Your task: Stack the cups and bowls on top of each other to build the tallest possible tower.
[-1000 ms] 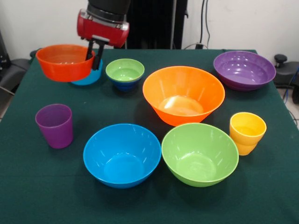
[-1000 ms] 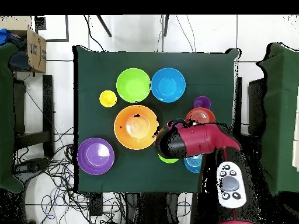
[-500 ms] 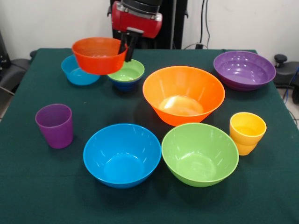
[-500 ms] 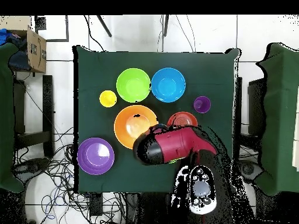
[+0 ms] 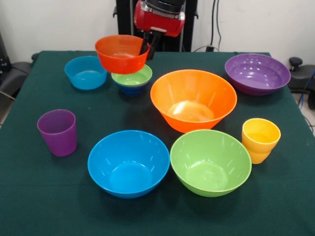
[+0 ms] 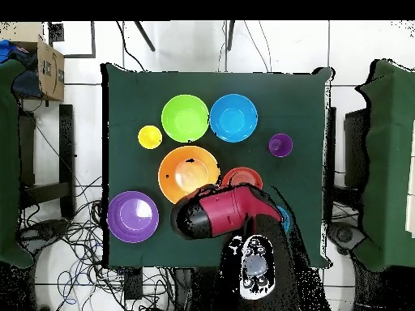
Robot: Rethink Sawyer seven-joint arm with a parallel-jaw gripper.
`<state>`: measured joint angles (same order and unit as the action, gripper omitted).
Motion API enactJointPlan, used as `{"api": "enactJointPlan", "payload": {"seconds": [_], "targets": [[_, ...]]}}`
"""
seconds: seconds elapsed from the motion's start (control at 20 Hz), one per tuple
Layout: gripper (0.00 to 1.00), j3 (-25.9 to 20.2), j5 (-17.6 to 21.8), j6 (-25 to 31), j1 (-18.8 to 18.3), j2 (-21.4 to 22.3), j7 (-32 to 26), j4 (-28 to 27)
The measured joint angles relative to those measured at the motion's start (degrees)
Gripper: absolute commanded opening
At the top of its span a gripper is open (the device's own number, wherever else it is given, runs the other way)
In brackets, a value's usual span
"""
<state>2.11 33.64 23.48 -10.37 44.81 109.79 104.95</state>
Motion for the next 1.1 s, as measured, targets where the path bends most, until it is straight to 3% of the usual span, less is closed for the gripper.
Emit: {"api": "enactJointPlan", "payload": {"seconds": [0.55,1.1], "targets": [[0.00,3.98,-0.04,-2.59,0.41,-4.86,0.00,0.66],[0.00,4.71,-0.28,-5.49,0.17,-9.58,0.00,0.64]]}}
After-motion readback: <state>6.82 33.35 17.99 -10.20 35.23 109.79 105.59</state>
